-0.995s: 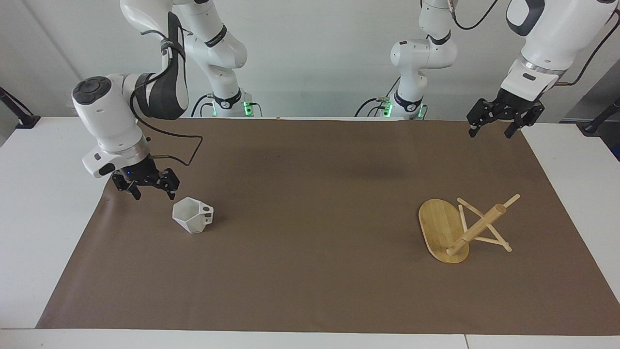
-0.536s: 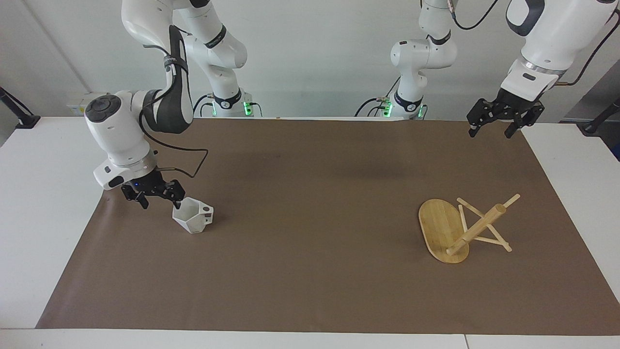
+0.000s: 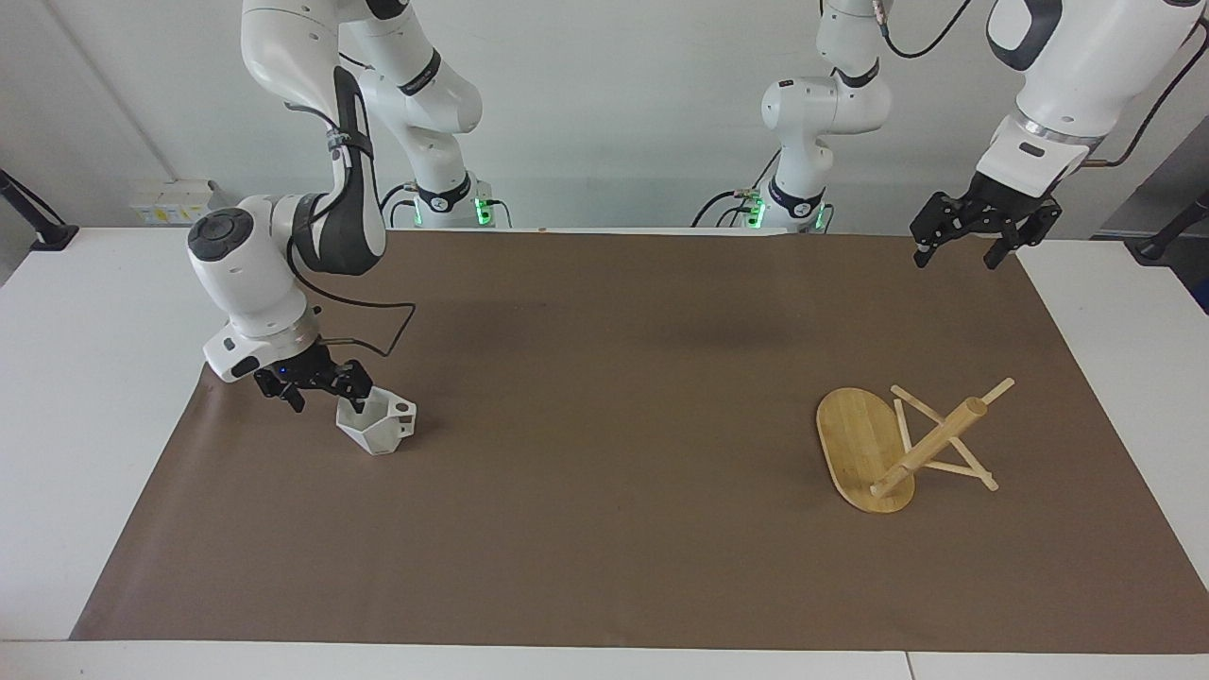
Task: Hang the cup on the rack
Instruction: 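Move the right gripper toward the white cup's handle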
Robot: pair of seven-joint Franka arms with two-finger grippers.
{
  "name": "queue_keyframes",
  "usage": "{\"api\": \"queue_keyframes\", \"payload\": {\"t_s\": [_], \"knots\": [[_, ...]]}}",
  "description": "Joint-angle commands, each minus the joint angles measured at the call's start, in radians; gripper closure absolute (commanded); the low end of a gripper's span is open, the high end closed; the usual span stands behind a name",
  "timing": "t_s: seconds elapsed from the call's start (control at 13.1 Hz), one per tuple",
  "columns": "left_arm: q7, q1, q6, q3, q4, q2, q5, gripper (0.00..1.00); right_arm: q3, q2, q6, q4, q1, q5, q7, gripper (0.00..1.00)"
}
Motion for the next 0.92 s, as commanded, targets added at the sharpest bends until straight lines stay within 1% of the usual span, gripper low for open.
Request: {"api": "queue_keyframes", "payload": {"t_s": [0.0, 0.31, 0.38, 0.46, 0.77, 0.84], "knots": [[0.008, 0.014, 0.007, -0.01, -0.019, -0.014, 0.014, 0.0, 0.008, -0.021, 0.031, -0.04, -0.011, 0.003, 0.023, 0.0], [0.008, 0.012, 0.005, -0.01, -0.019, -0.014, 0.014, 0.0, 0.008, -0.024, 0.026, -0.048, -0.011, 0.002, 0.021, 0.0], [0.008, 0.014, 0.007, -0.01, -0.019, -0.014, 0.014, 0.0, 0.007, -0.025, 0.026, -0.049, -0.013, 0.002, 0.021, 0.03], [0.008, 0.014, 0.007, -0.01, -0.019, -0.014, 0.014, 0.0, 0.007, -0.025, 0.026, -0.051, -0.013, 0.002, 0.021, 0.08], [0.008, 0.014, 0.005, -0.01, -0.019, -0.014, 0.014, 0.0, 0.007, -0.025, 0.026, -0.051, -0.014, 0.002, 0.02, 0.43], [0.008, 0.012, 0.007, -0.01, -0.019, -0.014, 0.014, 0.0, 0.007, -0.025, 0.026, -0.051, -0.014, 0.002, 0.021, 0.49]]}}
